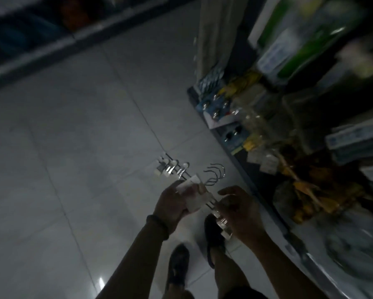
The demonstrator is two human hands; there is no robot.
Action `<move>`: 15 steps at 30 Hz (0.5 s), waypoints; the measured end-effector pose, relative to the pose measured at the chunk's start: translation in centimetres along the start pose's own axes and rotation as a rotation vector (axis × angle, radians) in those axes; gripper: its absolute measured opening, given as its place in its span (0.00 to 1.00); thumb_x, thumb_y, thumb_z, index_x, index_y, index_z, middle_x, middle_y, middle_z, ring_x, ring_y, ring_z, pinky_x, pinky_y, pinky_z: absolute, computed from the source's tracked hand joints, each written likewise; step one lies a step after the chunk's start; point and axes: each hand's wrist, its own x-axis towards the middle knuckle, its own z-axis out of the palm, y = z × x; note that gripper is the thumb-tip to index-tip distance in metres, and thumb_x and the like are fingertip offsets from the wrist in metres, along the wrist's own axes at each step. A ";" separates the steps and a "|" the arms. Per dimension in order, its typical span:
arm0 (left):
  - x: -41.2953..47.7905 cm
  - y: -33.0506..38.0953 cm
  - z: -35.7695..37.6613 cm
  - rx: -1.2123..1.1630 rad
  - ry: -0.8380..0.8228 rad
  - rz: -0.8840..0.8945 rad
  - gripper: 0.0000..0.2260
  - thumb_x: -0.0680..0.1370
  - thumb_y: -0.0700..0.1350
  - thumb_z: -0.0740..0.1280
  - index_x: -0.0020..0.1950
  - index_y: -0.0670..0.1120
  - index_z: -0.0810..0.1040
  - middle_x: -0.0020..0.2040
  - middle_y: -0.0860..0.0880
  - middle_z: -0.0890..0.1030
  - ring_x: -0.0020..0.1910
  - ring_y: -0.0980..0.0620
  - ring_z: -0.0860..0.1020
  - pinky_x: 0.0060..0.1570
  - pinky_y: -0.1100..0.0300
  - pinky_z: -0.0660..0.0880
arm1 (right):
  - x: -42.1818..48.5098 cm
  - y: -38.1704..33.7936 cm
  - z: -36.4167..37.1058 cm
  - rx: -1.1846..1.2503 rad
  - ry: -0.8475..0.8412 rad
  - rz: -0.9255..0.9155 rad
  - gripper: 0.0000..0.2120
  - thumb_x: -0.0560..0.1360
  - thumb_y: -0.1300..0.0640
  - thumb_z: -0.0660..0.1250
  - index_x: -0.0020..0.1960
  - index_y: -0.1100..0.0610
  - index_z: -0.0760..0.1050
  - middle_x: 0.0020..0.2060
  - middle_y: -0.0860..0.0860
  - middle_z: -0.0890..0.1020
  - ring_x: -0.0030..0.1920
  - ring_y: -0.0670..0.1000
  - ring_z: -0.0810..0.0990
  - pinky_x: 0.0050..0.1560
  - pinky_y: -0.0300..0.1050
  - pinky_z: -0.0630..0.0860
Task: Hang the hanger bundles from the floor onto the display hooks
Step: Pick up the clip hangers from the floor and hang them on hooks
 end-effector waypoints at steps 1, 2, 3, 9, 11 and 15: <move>-1.9 1.1 1.3 0.049 -0.033 0.002 0.11 0.81 0.40 0.73 0.63 0.45 0.82 0.61 0.39 0.85 0.59 0.38 0.85 0.60 0.36 0.82 | -2.0 -1.7 -1.3 0.027 0.073 -0.015 0.14 0.75 0.61 0.78 0.55 0.47 0.80 0.36 0.54 0.86 0.32 0.55 0.85 0.28 0.49 0.80; -3.9 2.1 2.7 0.072 -0.065 0.003 0.12 0.81 0.39 0.72 0.65 0.44 0.80 0.61 0.39 0.85 0.60 0.37 0.85 0.58 0.37 0.83 | -4.2 -3.4 -2.5 0.033 0.147 -0.029 0.12 0.77 0.60 0.77 0.55 0.47 0.80 0.37 0.54 0.86 0.33 0.55 0.85 0.29 0.48 0.80; -5.9 2.8 4.1 0.092 -0.114 0.008 0.12 0.81 0.40 0.73 0.64 0.45 0.81 0.61 0.40 0.86 0.59 0.36 0.85 0.55 0.39 0.84 | -6.4 -4.7 -3.6 0.019 0.211 -0.044 0.11 0.78 0.59 0.76 0.55 0.47 0.81 0.38 0.53 0.87 0.35 0.55 0.86 0.31 0.48 0.81; -15.0 4.0 12.8 0.321 -0.384 0.140 0.06 0.80 0.42 0.75 0.53 0.52 0.87 0.54 0.43 0.88 0.53 0.39 0.87 0.48 0.45 0.85 | -18.5 -10.0 -9.6 -0.009 0.384 -0.018 0.13 0.85 0.55 0.66 0.57 0.35 0.81 0.47 0.43 0.86 0.45 0.48 0.87 0.40 0.46 0.85; -17.5 3.4 15.8 0.416 -0.439 0.228 0.08 0.77 0.47 0.77 0.54 0.58 0.87 0.54 0.51 0.88 0.53 0.45 0.87 0.48 0.44 0.86 | -22.2 -10.5 -12.0 -0.105 0.367 0.000 0.14 0.85 0.58 0.65 0.61 0.39 0.81 0.50 0.43 0.85 0.50 0.44 0.85 0.49 0.48 0.86; -22.8 0.8 21.8 0.567 -0.642 0.330 0.17 0.70 0.56 0.81 0.58 0.65 0.85 0.57 0.55 0.88 0.56 0.51 0.87 0.53 0.44 0.85 | -29.5 -10.7 -14.9 -0.012 0.525 -0.025 0.10 0.83 0.54 0.68 0.63 0.51 0.82 0.50 0.50 0.87 0.49 0.52 0.87 0.48 0.55 0.85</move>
